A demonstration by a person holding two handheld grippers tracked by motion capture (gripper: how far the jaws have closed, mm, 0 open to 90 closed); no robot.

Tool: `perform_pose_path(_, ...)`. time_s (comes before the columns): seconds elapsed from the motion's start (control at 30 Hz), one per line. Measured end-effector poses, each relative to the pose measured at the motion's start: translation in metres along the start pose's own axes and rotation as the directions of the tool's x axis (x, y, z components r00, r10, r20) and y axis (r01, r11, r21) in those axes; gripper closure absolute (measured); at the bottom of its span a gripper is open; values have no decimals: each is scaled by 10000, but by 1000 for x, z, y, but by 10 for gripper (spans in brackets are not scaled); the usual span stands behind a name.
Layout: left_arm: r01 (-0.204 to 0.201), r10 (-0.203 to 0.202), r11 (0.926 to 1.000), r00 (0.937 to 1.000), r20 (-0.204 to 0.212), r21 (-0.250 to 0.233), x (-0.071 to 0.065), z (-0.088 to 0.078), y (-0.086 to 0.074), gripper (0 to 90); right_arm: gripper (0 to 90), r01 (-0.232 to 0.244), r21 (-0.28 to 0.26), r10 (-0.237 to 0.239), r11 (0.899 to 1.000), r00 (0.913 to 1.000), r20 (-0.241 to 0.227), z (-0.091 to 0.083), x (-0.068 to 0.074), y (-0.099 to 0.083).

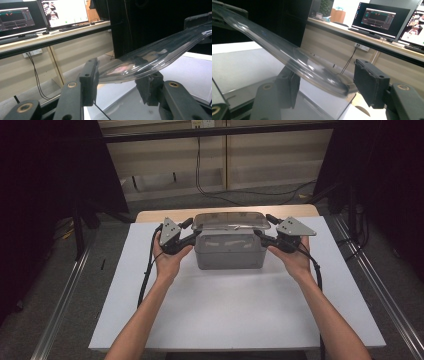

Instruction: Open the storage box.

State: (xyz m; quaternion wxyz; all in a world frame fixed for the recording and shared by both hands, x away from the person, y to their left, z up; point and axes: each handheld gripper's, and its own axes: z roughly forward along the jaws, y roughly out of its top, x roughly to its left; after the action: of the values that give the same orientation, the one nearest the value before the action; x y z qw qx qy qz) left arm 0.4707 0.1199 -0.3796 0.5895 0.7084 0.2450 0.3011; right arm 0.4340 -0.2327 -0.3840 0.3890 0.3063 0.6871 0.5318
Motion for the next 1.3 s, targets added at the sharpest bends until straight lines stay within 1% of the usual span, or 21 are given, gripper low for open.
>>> perform_pose_path(0.07, -59, 59, 10000, 10000, 2, -24, 1, 1, 1, 552, 405, 0, 8, 0, 10000, 10000, 78, 2, -3, -2)
perform_pose_path(0.23, 98, -98, 9999, 10000, -18, -33, 2, 2, 4, 553, 439, 76, -14, -76, 10000, 9999, 139, 5, -6, -2)
perform_pose_path(0.3, 91, -92, 9999, 10000, -13, -55, 2, 2, 5, 554, 450, 139, -7, -139, 9999, 9997, 203, 6, -7, -3)
perform_pose_path(0.33, 115, -115, 9999, 9999, 11, -53, 2, 3, 5, 555, 459, 111, 4, -111, 9999, 9997, 195, 6, -8, -4)
perform_pose_path(0.37, 140, -141, 9999, 9999, -50, -81, 3, 3, 6, 556, 468, 84, 30, -85, 10000, 9997, 207, 7, -9, -5)
perform_pose_path(0.47, 77, -77, 9999, 10000, -57, -65, 3, 4, 7, 560, 491, 39, 47, -40, 10000, 9996, 295, 8, -13, -7)
perform_pose_path(0.53, 108, -108, 9999, 9999, -32, -67, 4, 4, 8, 562, 481, 28, 94, -32, 10000, 9993, 383, 8, -14, -9)
perform_pose_path(0.63, 126, -126, 9999, 9999, -23, -73, 5, 5, 8, 564, 487, 66, 85, -70, 9999, 9992, 391, 10, -15, -10)
perform_pose_path(0.8, 44, -45, 10000, 10000, -76, -59, 6, 7, 11, 570, 500, 58, 24, -59, 10000, 9990, 439, 15, -17, -13)
perform_pose_path(0.83, 61, -62, 9999, 9999, -84, -84, 6, 7, 12, 572, 498, -5, 146, 1, 9999, 9995, 324, 16, -18, -13)
perform_pose_path(0.87, 48, -49, 10000, 10000, -86, -73, 6, 8, 12, 574, 500, 32, 239, -38, 9997, 9996, 272, 18, -20, -12)
perform_pose_path(0.9, 33, -33, 10000, 10000, -53, -66, 7, 8, 13, 576, 502, 57, 202, -64, 9998, 9994, 336, 19, -21, -12)
perform_pose_path(0.93, 43, -44, 10000, 10000, -40, -63, 7, 8, 13, 577, 506, 6, 173, -11, 9999, 9995, 315, 21, -22, -10)
perform_pose_path(0.97, 105, -106, 9999, 9999, -82, -125, 7, 8, 13, 578, 516, -121, 30, 120, 9999, 9995, 292, 22, -23, -10)
perform_pose_path(1.0, 103, -104, 9999, 9999, -62, -120, 7, 9, 13, 578, 512, -134, -16, 134, 9999, 9994, 331, 22, -23, -9)
perform_pose_path(1.07, 56, -57, 10000, 10000, -67, -82, 8, 9, 13, 579, 513, -83, 129, 79, 9999, 9994, 346, 24, -24, -9)
perform_pose_path(1.13, 85, -85, 9999, 9999, -70, -86, 8, 10, 14, 579, 517, -99, 123, 94, 9999, 9991, 419, 26, -26, -11)
perform_pose_path(1.3, 134, -135, 9999, 9999, -92, -93, 9, 12, 16, 583, 527, -118, 139, 112, 9998, 9991, 419, 29, -29, -10)
